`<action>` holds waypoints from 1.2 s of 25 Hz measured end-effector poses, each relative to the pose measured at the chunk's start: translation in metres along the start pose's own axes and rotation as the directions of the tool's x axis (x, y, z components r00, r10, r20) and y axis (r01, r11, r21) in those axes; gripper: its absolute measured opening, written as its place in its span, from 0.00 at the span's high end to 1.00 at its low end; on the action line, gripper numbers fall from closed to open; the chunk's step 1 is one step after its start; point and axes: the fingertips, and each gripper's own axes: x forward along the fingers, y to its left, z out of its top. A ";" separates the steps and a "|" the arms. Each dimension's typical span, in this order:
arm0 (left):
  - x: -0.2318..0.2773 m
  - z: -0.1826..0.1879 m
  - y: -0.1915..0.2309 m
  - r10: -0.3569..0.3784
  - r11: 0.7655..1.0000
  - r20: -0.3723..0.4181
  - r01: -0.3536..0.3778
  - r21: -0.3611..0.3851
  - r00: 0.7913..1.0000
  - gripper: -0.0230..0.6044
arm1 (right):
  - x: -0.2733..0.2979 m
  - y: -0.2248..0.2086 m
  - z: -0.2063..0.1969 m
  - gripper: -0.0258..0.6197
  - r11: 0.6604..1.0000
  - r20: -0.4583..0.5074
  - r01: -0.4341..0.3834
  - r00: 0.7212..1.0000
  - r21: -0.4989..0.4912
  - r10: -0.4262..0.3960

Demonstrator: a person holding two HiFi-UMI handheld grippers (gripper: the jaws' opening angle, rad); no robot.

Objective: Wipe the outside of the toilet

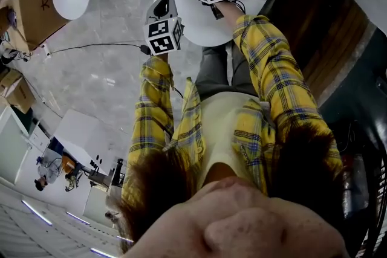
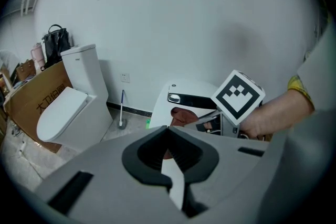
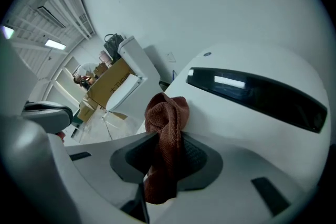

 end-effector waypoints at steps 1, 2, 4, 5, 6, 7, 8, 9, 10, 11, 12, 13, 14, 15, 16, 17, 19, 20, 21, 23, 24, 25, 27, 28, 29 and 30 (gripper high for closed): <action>0.001 0.000 -0.002 -0.005 1.000 -0.001 0.005 0.006 1.000 0.95 | -0.003 -0.005 -0.004 0.77 1.000 0.000 0.009 1.000 0.011 -0.009; 0.002 0.001 -0.004 -0.011 1.000 -0.002 0.011 0.012 1.000 0.95 | -0.007 -0.010 -0.007 0.77 1.000 0.002 0.018 1.000 0.020 -0.018; 0.004 0.002 -0.009 -0.023 0.999 -0.004 0.024 0.022 1.000 0.95 | -0.016 -0.020 -0.014 0.77 0.999 0.006 0.033 0.999 0.034 -0.034; 0.005 0.003 -0.012 -0.030 0.999 -0.005 0.030 0.027 1.000 0.95 | -0.020 -0.025 -0.018 0.77 0.998 0.006 0.042 0.999 0.040 -0.042; 0.007 0.005 -0.015 -0.036 0.999 -0.006 0.036 0.031 0.999 0.95 | -0.025 -0.030 -0.022 0.77 0.998 0.006 0.051 0.999 0.045 -0.051; 0.008 0.006 -0.018 -0.042 0.998 -0.007 0.043 0.037 0.999 0.95 | -0.029 -0.034 -0.025 0.77 0.997 0.006 0.059 0.998 0.049 -0.060; 0.009 0.007 -0.021 -0.050 0.998 -0.009 0.050 0.042 0.999 0.95 | -0.034 -0.039 -0.029 0.77 0.996 0.006 0.067 0.998 0.053 -0.067; 0.010 0.008 -0.026 -0.058 0.997 -0.010 0.059 0.048 0.998 0.95 | -0.039 -0.043 -0.033 0.77 0.996 0.008 0.073 0.997 0.057 -0.074; 0.011 0.009 -0.030 -0.067 0.996 -0.012 0.067 0.054 0.998 0.95 | -0.044 -0.048 -0.036 0.77 0.995 0.010 0.080 0.997 0.059 -0.080; 0.013 0.010 -0.034 -0.075 0.995 -0.013 0.076 0.059 0.997 0.95 | -0.048 -0.052 -0.039 0.77 0.994 0.012 0.087 0.996 0.060 -0.088; 0.014 0.011 -0.038 -0.084 0.994 -0.013 0.085 0.065 0.996 0.95 | -0.052 -0.057 -0.042 0.77 0.994 0.014 0.096 0.995 0.061 -0.097; 0.015 0.012 -0.041 -0.091 0.993 -0.014 0.092 0.071 0.996 0.95 | -0.057 -0.061 -0.045 0.77 0.992 0.015 0.106 0.994 0.064 -0.107; 0.017 0.013 -0.044 -0.098 0.992 -0.016 0.099 0.078 0.995 0.95 | -0.062 -0.065 -0.048 0.77 0.991 0.015 0.116 0.993 0.069 -0.117; 0.018 0.014 -0.047 -0.105 0.991 -0.018 0.106 0.086 0.994 0.95 | -0.066 -0.068 -0.051 0.77 0.989 0.016 0.124 0.992 0.075 -0.125; 0.019 0.014 -0.051 -0.112 0.989 -0.020 0.114 0.092 0.993 0.95 | -0.070 -0.072 -0.054 0.77 0.988 0.016 0.129 0.991 0.081 -0.131; 0.020 0.015 -0.054 -0.120 0.988 -0.022 0.121 0.098 0.993 0.95 | -0.073 -0.076 -0.057 0.77 0.987 0.016 0.133 0.991 0.086 -0.135; 0.023 0.017 -0.060 -0.133 0.985 -0.023 0.134 0.110 0.991 0.95 | -0.080 -0.084 -0.063 0.77 0.986 0.016 0.140 0.990 0.096 -0.142; 0.024 0.019 -0.064 -0.139 0.983 -0.020 0.140 0.114 0.990 0.95 | -0.084 -0.089 -0.066 0.77 0.984 0.016 0.146 0.989 0.100 -0.149; 0.024 0.020 -0.067 -0.145 0.982 -0.019 0.146 0.119 0.989 0.95 | -0.088 -0.094 -0.068 0.77 0.983 0.017 0.154 0.988 0.103 -0.157; 0.026 0.021 -0.071 -0.153 0.980 -0.023 0.155 0.127 0.988 0.95 | -0.096 -0.102 -0.072 0.77 0.980 0.017 0.166 0.985 0.106 -0.169; 0.026 0.021 -0.073 -0.155 0.979 -0.027 0.157 0.131 0.988 0.95 | -0.100 -0.107 -0.075 0.77 0.979 0.017 0.173 0.984 0.111 -0.175; 0.026 0.020 -0.074 -0.155 0.978 -0.032 0.158 0.135 0.987 0.95 | -0.104 -0.112 -0.077 0.77 0.976 0.018 0.181 0.983 0.121 -0.184; 0.027 0.019 -0.078 -0.157 0.976 -0.041 0.162 0.144 0.987 0.95 | -0.112 -0.123 -0.082 0.77 0.968 0.021 0.200 0.978 0.152 -0.205; 0.028 0.019 -0.081 -0.161 0.975 -0.043 0.166 0.149 0.986 0.95 | -0.117 -0.129 -0.085 0.77 0.963 0.023 0.208 0.976 0.169 -0.215; 0.029 0.019 -0.084 -0.166 0.973 -0.044 0.171 0.153 0.985 0.95 | -0.121 -0.135 -0.087 0.77 0.959 0.026 0.216 0.974 0.183 -0.224; 0.029 0.020 -0.087 -0.171 0.972 -0.044 0.176 0.156 0.984 0.95 | -0.124 -0.140 -0.089 0.77 0.955 0.030 0.223 0.972 0.194 -0.233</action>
